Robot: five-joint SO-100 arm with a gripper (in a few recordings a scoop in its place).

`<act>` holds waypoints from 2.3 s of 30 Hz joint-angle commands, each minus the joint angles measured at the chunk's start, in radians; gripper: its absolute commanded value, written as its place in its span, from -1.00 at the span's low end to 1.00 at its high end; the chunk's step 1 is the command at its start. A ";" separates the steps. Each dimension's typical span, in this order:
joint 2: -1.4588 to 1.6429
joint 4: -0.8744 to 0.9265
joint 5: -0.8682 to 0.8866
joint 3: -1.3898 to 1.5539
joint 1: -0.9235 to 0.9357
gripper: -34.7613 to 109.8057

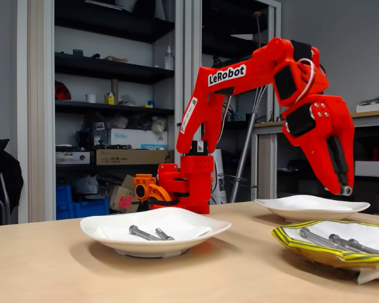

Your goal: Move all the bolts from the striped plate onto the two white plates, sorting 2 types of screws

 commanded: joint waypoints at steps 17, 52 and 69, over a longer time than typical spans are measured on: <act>0.746 -0.141 0.681 0.873 -0.583 -0.52; 0.089 -0.370 -0.179 0.354 0.063 -0.39; -0.035 -0.279 -0.288 0.209 0.156 -0.42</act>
